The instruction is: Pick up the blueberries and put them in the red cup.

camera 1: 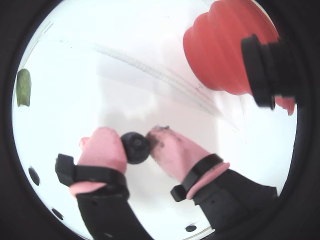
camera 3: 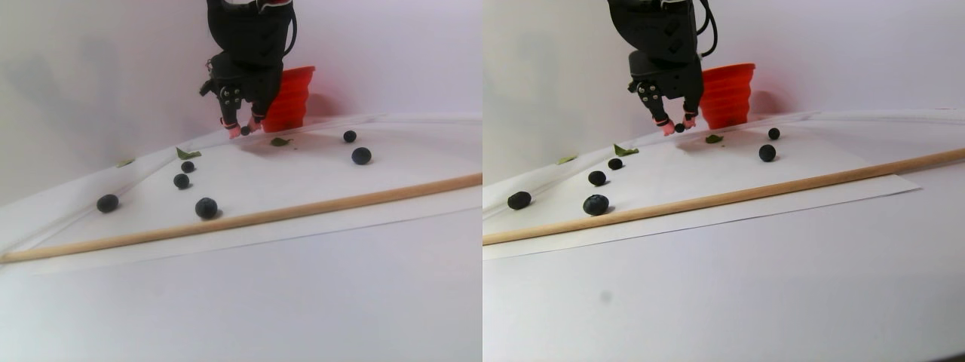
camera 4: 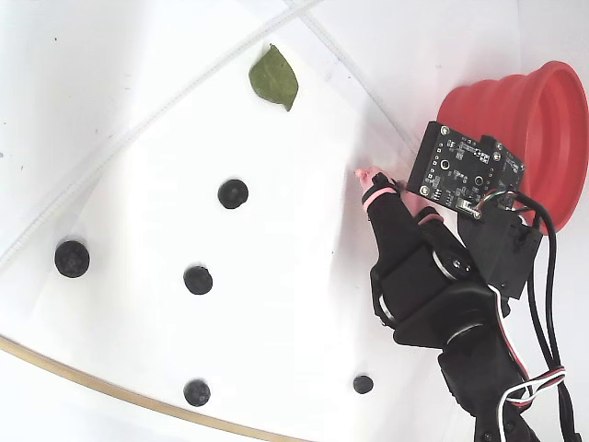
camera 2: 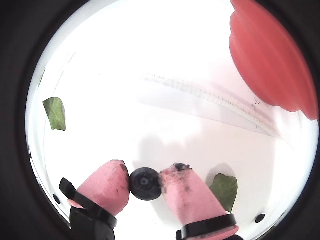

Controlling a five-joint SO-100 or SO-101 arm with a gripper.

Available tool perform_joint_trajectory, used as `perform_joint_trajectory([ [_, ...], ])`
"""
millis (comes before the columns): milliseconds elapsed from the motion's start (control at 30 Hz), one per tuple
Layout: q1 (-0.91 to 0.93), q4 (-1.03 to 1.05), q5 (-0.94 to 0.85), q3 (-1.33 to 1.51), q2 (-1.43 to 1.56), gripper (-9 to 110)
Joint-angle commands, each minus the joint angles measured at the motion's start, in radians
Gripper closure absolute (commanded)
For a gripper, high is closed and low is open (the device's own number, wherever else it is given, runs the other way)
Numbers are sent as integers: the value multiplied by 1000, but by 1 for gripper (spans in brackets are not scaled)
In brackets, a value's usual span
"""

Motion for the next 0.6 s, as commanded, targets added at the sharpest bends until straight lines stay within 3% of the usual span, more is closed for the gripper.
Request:
perform_joint_trajectory([
  [0,-29,25,12,-3,167,90],
  [567,-32,129,40,23,327,90],
])
